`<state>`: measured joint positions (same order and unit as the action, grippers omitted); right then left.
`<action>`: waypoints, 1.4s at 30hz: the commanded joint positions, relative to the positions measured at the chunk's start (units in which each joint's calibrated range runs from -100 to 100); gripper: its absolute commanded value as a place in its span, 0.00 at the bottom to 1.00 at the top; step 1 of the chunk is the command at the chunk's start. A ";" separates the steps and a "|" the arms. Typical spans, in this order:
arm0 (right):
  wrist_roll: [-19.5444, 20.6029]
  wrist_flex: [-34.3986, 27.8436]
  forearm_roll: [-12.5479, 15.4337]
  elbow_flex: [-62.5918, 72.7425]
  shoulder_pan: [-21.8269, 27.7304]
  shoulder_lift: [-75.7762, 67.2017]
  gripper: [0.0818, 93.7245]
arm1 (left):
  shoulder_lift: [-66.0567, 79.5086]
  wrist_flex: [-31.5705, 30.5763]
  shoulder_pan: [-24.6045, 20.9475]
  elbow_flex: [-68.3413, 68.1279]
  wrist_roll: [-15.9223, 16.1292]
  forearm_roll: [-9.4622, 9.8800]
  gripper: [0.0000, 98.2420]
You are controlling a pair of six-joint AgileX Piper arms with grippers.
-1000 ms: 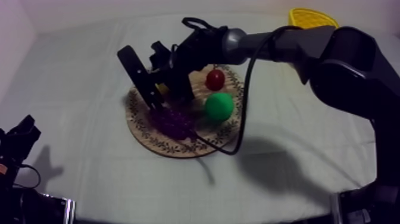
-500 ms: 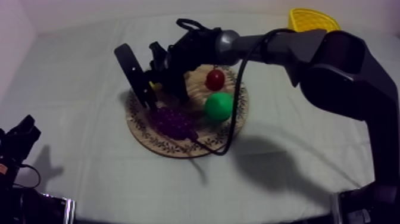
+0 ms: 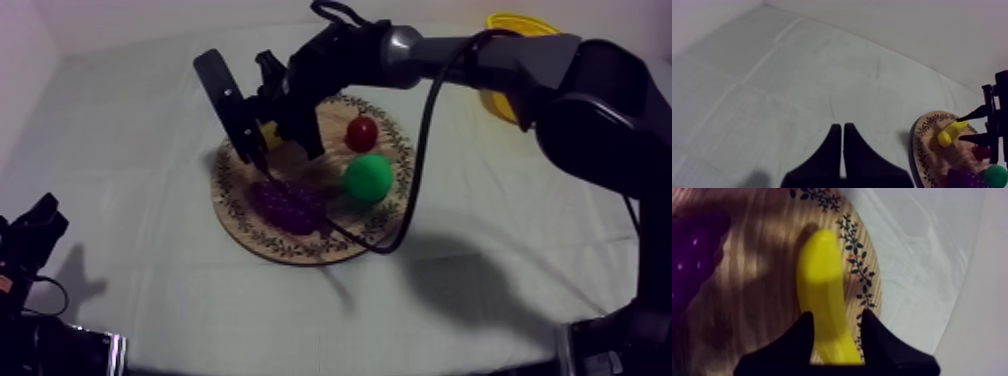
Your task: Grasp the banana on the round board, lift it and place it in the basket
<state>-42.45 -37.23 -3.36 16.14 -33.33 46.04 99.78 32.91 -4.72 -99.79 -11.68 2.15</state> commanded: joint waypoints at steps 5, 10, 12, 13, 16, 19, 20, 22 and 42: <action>1.62 2.87 -1.15 -1.43 -0.09 1.67 0.43 | 0.05 0.00 -0.02 0.01 -0.02 0.03 0.00; 2.12 4.91 -1.51 -1.48 -0.44 3.24 0.51 | 0.05 0.00 -0.02 0.01 -0.02 0.03 0.00; 1.82 5.19 -1.28 -0.73 -0.52 3.92 0.53 | 0.05 0.00 -0.02 0.01 -0.02 0.03 0.00; 1.64 5.20 -1.14 -0.27 -0.52 4.29 0.53 | 0.05 0.00 -0.02 0.01 -0.02 0.03 0.00; 1.10 4.99 -0.88 1.32 -0.34 5.47 0.52 | 0.05 0.00 -0.02 0.01 -0.02 0.03 0.00; 0.50 5.03 -0.54 2.40 -0.02 6.50 0.49 | 0.05 0.00 -0.02 0.01 -0.01 0.03 0.00; 0.33 5.06 -0.41 2.66 0.09 6.78 0.47 | 0.05 0.00 -0.02 0.01 -0.01 0.03 0.00; 0.11 4.96 -0.21 3.29 0.27 7.35 0.45 | 0.05 0.00 -0.02 0.01 -0.02 0.03 0.00; -1.73 3.66 3.74 4.88 1.39 6.48 0.29 | 0.05 0.00 -0.02 0.01 0.00 0.03 0.00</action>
<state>-44.09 -33.75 -0.32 21.42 -31.94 54.13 99.78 32.91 -4.72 -99.79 -11.68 2.15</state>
